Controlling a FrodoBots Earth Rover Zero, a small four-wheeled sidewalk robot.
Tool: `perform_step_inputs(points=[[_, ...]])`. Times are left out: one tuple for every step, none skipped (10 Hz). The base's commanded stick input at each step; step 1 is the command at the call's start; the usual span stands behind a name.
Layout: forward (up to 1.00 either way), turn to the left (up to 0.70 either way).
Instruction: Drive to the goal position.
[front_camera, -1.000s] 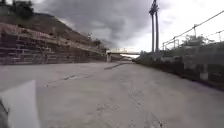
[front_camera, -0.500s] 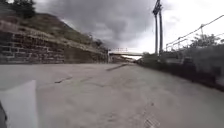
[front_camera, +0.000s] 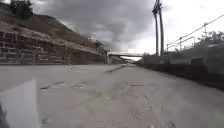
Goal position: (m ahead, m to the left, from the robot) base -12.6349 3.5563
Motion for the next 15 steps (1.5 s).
perform_step_inputs(points=[[1.00,0.00],[1.00,0.00],[1.00,0.00],[1.00,-0.13],[1.00,-0.27],[1.00,-0.27],[1.00,-0.27],[1.00,-0.27],[0.72,0.00],[0.19,0.00],[0.00,0.00],[0.00,0.00],[-0.23,0.00],[-0.50,0.00],[-0.77,0.00]])
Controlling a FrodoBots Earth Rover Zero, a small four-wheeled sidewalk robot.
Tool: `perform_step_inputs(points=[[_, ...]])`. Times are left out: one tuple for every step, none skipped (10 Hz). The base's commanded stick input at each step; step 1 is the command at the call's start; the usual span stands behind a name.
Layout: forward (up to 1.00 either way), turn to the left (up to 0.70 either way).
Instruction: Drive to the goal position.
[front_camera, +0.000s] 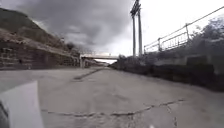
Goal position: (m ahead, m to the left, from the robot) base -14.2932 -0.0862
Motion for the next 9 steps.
perform_step_inputs(points=[[-0.92,0.00],[-0.37,0.00],[0.00,0.00],[0.00,0.00],[0.00,0.00],[0.00,0.00],[0.00,0.00],[-0.02,0.00],[-0.58,0.00]])
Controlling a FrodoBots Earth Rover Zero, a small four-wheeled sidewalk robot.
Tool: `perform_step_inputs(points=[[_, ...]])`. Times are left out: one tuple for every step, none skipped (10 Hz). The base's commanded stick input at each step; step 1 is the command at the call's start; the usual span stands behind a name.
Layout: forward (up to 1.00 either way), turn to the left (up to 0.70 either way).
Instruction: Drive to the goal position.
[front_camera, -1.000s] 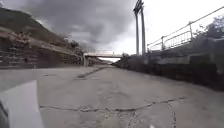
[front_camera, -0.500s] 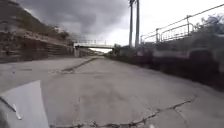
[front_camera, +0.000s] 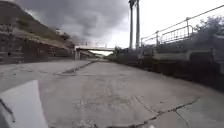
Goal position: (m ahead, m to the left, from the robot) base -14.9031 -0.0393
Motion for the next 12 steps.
perform_step_inputs(points=[[-0.87,0.00],[-0.35,0.00],[0.00,0.00],[0.00,0.00],[-0.18,0.00],[-0.46,0.00],[-0.73,0.00],[-1.00,0.00],[-1.00,0.00],[-1.00,0.02],[-1.00,0.09],[-1.00,0.17]])
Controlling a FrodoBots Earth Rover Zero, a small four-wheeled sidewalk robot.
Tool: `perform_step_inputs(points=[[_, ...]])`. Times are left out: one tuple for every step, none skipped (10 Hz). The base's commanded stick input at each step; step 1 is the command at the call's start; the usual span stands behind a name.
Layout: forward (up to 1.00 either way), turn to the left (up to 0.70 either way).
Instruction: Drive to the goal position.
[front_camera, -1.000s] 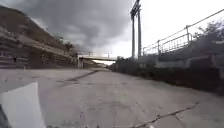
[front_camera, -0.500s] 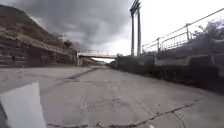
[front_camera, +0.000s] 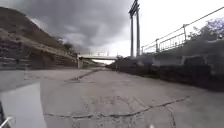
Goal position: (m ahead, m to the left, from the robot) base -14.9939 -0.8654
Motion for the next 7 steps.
perform_step_inputs(points=[[-1.00,0.24],[-1.00,0.27],[-1.00,0.27],[-1.00,0.27],[-1.00,0.27],[-1.00,0.27],[-1.00,0.27]])
